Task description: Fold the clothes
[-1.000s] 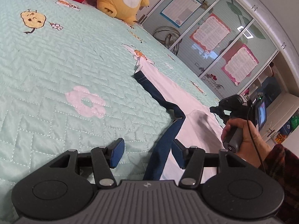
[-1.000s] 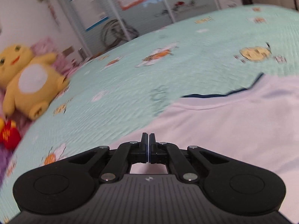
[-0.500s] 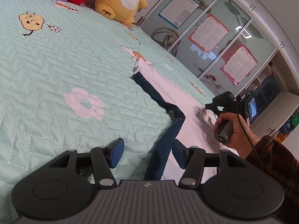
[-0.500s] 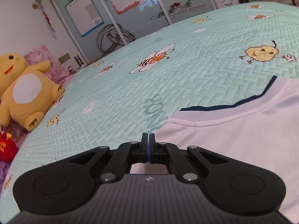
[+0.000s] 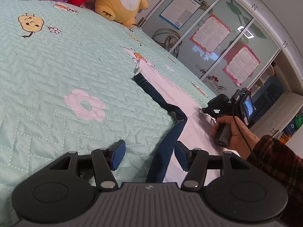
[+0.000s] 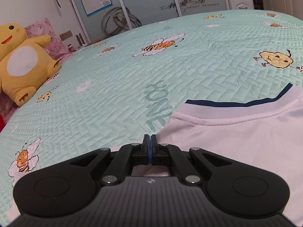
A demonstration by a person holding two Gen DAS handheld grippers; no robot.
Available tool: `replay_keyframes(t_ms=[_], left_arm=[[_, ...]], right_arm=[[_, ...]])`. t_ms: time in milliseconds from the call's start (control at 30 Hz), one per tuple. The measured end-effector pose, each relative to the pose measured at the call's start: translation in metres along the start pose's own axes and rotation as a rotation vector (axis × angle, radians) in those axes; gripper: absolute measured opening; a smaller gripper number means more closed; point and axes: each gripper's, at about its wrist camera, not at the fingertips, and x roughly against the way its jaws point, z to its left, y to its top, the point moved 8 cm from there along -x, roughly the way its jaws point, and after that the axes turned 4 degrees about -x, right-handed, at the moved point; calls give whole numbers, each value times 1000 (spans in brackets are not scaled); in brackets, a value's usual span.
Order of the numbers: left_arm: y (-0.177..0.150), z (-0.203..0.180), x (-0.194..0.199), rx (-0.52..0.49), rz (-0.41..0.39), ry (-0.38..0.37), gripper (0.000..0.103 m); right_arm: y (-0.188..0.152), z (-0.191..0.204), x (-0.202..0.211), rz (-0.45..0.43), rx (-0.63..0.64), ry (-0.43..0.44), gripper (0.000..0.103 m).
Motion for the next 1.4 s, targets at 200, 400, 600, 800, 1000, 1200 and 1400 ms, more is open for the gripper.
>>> replay_keyframes(t_ms=[200, 400, 600, 800, 1000, 1200, 1400], left_arm=[[0, 0, -1, 1, -1, -1, 61], [1, 2, 0, 0, -3, -3, 61], [1, -1, -2, -14, -5, 4, 62], [1, 0, -2, -15, -5, 2, 63], [1, 3, 0, -6, -7, -7, 63], [-1, 1, 0, -11, -10, -4, 63], [-1, -2, -1, -30, -13, 11, 63]], right_arm=[[19, -4, 45, -106, -66, 74, 0], [14, -2, 48, -77, -20, 63, 0], [3, 0, 10, -40, 14, -44, 0], [7, -6, 2, -54, 9, -16, 0], [25, -37, 61, -163, -81, 68, 0], [46, -142, 118, -255, -187, -114, 0], [60, -202, 117, -203, -223, -183, 0]])
